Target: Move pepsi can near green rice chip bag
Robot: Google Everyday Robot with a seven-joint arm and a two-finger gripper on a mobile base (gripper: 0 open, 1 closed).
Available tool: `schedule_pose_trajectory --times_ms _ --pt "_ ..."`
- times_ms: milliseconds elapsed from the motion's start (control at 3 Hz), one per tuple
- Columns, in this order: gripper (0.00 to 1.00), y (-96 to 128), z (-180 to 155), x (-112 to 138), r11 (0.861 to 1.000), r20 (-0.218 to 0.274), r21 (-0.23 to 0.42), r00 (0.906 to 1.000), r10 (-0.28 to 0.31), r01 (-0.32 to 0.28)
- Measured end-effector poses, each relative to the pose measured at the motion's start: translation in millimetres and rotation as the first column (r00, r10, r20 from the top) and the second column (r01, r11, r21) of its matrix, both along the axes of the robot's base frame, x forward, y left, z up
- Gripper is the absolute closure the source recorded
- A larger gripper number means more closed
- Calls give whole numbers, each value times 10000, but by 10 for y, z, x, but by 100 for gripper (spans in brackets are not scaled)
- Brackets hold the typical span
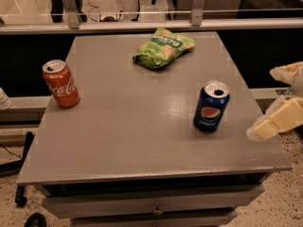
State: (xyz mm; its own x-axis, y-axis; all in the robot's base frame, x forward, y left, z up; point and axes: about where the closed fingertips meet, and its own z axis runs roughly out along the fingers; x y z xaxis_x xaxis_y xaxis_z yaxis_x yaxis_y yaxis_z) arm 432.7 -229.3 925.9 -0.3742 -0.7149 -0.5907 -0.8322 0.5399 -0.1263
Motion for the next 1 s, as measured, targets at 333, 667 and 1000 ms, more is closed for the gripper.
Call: schedule_pose_trajectory --times_ms 333,667,1000 --pt "0 98 -176 95 9822 376 1830 9980 -507 430" --pt "0 360 -249 211 9338 801 3557 9942 -716 386" --pt "0 655 -277 291 8797 1210 4754 9897 -766 99"
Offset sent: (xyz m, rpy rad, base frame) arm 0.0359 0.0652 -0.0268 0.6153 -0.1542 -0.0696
